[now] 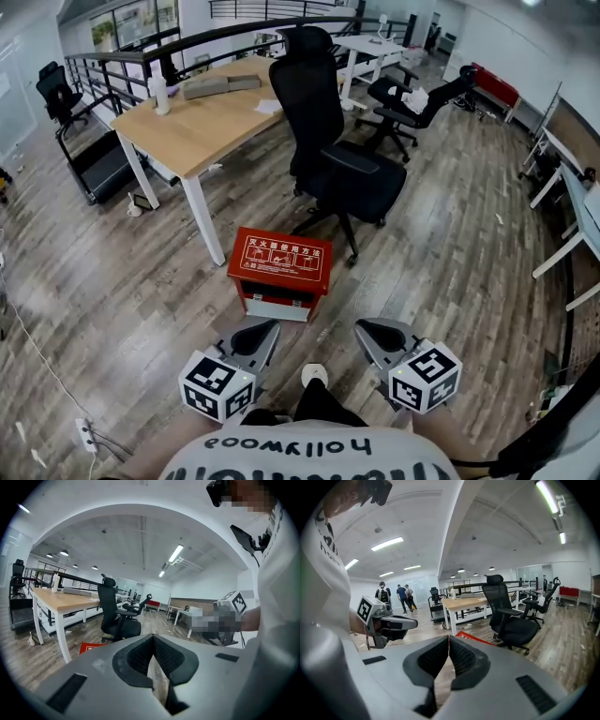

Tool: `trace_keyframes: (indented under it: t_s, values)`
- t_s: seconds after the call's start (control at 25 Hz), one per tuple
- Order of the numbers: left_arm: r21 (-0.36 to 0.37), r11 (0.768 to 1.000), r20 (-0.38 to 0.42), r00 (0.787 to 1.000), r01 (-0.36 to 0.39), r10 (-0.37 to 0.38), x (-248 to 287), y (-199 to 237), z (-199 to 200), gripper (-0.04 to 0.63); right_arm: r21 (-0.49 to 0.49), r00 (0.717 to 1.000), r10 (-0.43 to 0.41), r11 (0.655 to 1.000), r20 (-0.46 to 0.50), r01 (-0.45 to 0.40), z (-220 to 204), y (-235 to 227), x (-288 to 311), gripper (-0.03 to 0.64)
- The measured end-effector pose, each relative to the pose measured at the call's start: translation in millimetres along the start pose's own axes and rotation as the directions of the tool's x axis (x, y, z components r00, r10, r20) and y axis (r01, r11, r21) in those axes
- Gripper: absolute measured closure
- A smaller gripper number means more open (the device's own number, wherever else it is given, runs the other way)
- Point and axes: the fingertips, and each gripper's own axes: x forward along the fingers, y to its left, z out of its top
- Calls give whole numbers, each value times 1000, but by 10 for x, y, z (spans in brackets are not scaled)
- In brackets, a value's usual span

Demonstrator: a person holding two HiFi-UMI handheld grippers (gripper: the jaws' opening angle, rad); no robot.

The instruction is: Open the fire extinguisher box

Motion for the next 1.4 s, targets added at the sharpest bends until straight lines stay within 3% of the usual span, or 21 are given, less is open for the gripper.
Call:
trace_keyframes:
  t_s: [0.28, 0.52, 0.76, 1.0, 1.16, 1.4]
  values:
    - [-28, 998, -12, 998, -59, 59, 389, 263, 100, 589, -30, 998, 50, 998, -36, -51, 122, -430, 303, 606]
    - [-21, 997, 16, 998, -68, 68, 827, 336, 287, 589, 3, 996, 68, 998, -57, -68, 176, -893, 426, 606]
    - [-44, 994, 30, 994, -103, 105, 1182, 414, 345, 589, -45, 990, 115, 992, -87, -119, 221, -1202, 577, 606]
    - [-69, 985, 52, 985, -158, 162, 1328, 478, 359, 589, -89, 979, 177, 979, -99, -186, 297, -1348, 738, 606]
    - [-62, 982, 18, 983, -180, 182, 1357, 509, 284, 589, -82, 979, 190, 977, -74, -196, 341, -1423, 830, 606]
    - [-133, 973, -25, 982, -188, 187, 1417, 661, 166, 589, -53, 975, 219, 974, -24, -220, 371, -1397, 883, 606]
